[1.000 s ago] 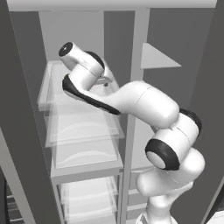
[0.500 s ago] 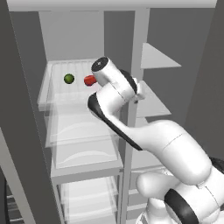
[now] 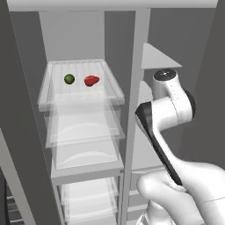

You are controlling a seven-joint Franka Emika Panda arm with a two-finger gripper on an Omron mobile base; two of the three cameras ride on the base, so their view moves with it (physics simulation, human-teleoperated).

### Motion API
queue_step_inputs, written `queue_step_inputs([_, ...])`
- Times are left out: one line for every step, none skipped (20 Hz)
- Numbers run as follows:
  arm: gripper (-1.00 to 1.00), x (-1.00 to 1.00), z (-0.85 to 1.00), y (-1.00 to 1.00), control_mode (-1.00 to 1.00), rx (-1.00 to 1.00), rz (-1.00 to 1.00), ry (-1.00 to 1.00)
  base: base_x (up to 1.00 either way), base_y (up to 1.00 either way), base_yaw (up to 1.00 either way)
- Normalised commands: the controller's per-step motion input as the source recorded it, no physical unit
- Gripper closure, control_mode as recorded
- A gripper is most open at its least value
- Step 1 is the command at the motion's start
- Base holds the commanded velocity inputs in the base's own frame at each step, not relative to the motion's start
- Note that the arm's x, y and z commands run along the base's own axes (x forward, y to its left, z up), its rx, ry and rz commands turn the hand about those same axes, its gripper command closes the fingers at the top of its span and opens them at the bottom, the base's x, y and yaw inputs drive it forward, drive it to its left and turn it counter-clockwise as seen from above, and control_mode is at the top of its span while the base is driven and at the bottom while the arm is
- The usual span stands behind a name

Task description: Pick up the frozen steak from the freezer, place it on any shelf in the fridge, and close the fridge and freezer doors when done.

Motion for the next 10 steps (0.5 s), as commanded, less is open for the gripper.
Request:
queue_step_inputs([-1.0,-0.5,0.0,-0.54,-1.0,0.12,0.02,0.01,0.0,0.0,0.0])
queue_step_inputs([-1.0,-0.44,0.0,-0.41,-1.0,0.13,0.01,0.0,0.0,0.0,0.0])
queue_step_inputs([-1.0,-0.31,0.0,-0.31,-1.0,0.15,0.0,0.0,0.0,0.0,0.0])
queue_step_inputs([-1.0,-0.26,0.0,-0.17,-1.0,0.15,0.0,0.0,0.0,0.0,0.0])
queue_step_inputs([-1.0,-0.19,0.0,0.0,-1.0,0.15,0.0,0.0,0.0,0.0,0.0])
queue_step_inputs([-1.0,-0.06,0.0,0.0,-1.0,0.14,0.0,0.0,0.0,0.0,0.0])
queue_step_inputs([-1.0,0.0,0.0,0.0,-1.0,0.13,0.0,0.0,0.0,0.0,0.0])
queue_step_inputs([-1.0,-0.01,0.0,0.0,-1.0,0.13,0.0,0.0,0.0,0.0,0.0])
queue_step_inputs([-1.0,-0.06,0.0,0.02,-1.0,0.13,0.0,0.0,0.0,0.0,0.0])
queue_step_inputs([-1.0,-0.11,0.0,0.15,-1.0,0.11,0.0,0.0,0.0,0.0,0.0])
